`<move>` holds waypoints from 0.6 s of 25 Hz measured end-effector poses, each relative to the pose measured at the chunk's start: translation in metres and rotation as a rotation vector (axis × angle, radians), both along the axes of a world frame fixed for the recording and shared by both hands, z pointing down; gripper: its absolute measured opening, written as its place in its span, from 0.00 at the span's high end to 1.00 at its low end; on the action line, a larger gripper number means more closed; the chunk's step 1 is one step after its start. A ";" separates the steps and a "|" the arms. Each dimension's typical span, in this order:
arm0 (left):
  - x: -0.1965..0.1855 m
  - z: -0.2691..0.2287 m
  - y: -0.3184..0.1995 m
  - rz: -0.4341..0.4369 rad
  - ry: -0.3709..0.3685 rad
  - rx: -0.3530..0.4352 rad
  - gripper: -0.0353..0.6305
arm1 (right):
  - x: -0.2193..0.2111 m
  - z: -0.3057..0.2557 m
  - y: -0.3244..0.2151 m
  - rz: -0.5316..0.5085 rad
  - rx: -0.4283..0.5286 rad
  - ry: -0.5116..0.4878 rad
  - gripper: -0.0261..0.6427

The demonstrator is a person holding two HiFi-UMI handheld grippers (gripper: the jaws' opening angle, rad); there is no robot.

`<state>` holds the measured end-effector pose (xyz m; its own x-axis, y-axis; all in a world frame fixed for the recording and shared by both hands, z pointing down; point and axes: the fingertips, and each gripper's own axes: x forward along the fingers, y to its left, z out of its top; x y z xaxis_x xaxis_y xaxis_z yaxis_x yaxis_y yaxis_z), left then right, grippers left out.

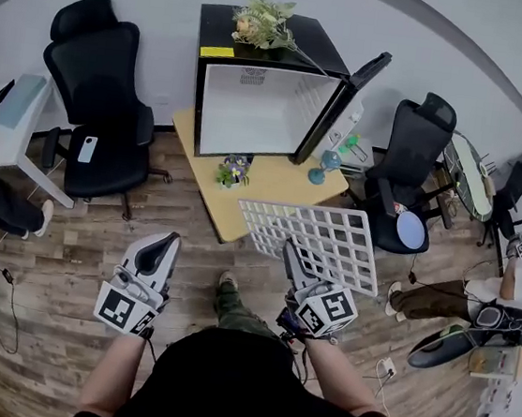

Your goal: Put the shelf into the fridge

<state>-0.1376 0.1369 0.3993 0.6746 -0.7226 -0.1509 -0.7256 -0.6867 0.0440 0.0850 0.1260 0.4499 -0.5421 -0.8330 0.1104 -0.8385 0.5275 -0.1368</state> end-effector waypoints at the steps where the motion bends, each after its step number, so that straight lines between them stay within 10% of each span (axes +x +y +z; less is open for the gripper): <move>1: 0.001 0.001 -0.009 -0.001 -0.001 -0.004 0.92 | 0.001 0.002 -0.010 0.000 -0.007 -0.009 0.90; 15: 0.025 0.009 -0.118 -0.040 -0.002 -0.048 0.92 | 0.024 0.026 -0.129 -0.029 -0.086 -0.069 0.90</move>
<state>-0.1121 0.0187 0.4083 0.6455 -0.7552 -0.1138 -0.7524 -0.6544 0.0749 0.1087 -0.0030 0.4754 -0.5743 -0.8062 0.1422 -0.8102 0.5350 -0.2394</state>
